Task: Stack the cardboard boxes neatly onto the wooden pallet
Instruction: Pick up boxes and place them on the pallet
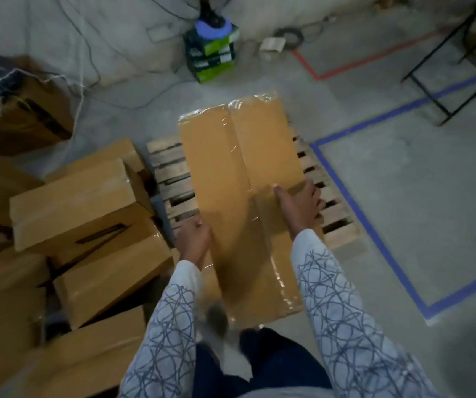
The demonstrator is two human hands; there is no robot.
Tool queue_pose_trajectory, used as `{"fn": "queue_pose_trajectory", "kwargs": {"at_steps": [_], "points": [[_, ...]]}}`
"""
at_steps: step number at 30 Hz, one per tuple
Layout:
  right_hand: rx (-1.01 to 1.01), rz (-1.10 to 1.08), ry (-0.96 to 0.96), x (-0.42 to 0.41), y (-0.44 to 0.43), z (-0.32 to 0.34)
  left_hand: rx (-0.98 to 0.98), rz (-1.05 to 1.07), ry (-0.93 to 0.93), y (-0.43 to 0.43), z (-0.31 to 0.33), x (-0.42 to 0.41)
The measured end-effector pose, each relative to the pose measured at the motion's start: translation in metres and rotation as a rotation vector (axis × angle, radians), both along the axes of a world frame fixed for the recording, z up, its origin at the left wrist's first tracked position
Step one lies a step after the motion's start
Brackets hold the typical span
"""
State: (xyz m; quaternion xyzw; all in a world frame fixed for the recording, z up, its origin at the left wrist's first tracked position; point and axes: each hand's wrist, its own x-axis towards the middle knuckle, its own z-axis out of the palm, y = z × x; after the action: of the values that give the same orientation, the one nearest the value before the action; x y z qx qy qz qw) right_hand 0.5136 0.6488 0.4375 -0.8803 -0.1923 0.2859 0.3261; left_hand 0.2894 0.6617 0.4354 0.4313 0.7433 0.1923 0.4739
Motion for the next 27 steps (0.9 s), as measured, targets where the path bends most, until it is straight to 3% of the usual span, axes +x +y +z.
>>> {"fn": "queue_pose_trajectory", "kwargs": {"at_steps": [6, 11, 18, 23, 27], "points": [[-0.009, 0.487, -0.417, 0.031, 0.045, 0.049, -0.159, 0.413, -0.432, -0.096, -0.003, 0.070], [0.022, 0.736, -0.664, 0.038, 0.026, 0.052, -0.185, 0.632, -0.553, -0.162, -0.009, 0.145], [0.116, 0.924, -0.662, 0.109, -0.045, 0.058, -0.193, 0.880, -0.765, -0.244, 0.014, 0.230], [0.204, 1.035, -0.632, 0.175, -0.064, 0.059, -0.201, 0.868, -0.871, -0.289, 0.034, 0.301], [0.215, 1.066, -0.521, 0.242, -0.064, 0.045, -0.189, 0.866, -0.829, -0.295, 0.035, 0.373]]}}
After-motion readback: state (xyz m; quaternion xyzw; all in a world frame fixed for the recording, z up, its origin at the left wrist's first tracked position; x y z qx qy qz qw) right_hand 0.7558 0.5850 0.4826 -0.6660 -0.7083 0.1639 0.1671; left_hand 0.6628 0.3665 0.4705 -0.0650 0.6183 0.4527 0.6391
